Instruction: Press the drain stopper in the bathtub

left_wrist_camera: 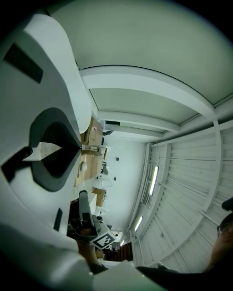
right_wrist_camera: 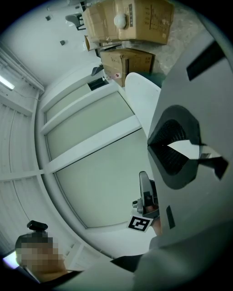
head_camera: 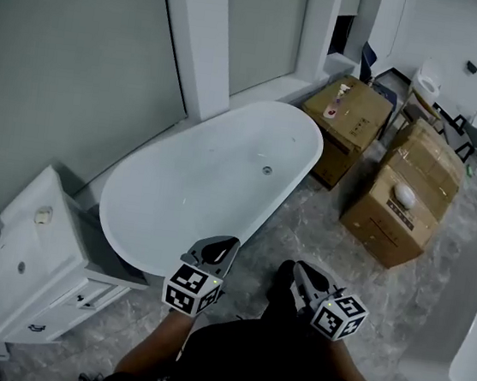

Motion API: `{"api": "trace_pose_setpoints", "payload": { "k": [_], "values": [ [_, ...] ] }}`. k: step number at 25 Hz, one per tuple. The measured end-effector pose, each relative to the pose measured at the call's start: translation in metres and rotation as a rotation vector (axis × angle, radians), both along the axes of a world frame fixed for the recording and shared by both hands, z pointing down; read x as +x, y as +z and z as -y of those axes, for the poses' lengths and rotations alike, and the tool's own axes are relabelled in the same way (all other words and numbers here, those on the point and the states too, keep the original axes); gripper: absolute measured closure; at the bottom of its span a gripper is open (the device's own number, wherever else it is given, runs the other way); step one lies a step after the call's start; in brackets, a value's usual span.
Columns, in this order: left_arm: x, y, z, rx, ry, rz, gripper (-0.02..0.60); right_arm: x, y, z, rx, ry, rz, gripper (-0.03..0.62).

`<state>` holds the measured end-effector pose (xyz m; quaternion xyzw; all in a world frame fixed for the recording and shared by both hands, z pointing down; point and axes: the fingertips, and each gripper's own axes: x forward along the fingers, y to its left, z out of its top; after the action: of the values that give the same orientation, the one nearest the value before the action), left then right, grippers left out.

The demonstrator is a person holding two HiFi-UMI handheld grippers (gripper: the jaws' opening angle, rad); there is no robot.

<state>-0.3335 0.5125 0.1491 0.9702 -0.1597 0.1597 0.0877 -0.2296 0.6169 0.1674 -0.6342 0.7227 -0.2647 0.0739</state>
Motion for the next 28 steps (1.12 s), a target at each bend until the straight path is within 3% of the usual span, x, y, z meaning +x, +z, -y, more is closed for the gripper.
{"api": "trace_pose_setpoints", "payload": {
  "k": [7, 11, 16, 19, 24, 28],
  "values": [
    [0.114, -0.001, 0.110, -0.050, -0.113, 0.001, 0.565, 0.120, -0.008, 0.126, -0.039, -0.121, -0.008, 0.580],
    [0.193, -0.011, 0.172, -0.063, -0.127, 0.010, 0.565, 0.186, -0.024, 0.191, -0.036, -0.200, -0.025, 0.580],
    [0.270, -0.022, 0.221, -0.029, -0.136, 0.016, 0.565, 0.256, -0.012, 0.237, -0.072, -0.223, 0.004, 0.580],
    [0.289, -0.016, 0.240, -0.035, -0.134, 0.037, 0.565, 0.276, -0.004, 0.259, -0.099, -0.230, 0.020, 0.580],
    [0.285, 0.001, 0.285, -0.067, -0.190, 0.042, 0.565, 0.287, -0.004, 0.300, -0.113, -0.241, -0.004, 0.580],
    [0.288, 0.003, 0.315, -0.057, -0.175, 0.036, 0.565, 0.292, -0.009, 0.332, -0.108, -0.221, -0.031, 0.580]
  ]
}}
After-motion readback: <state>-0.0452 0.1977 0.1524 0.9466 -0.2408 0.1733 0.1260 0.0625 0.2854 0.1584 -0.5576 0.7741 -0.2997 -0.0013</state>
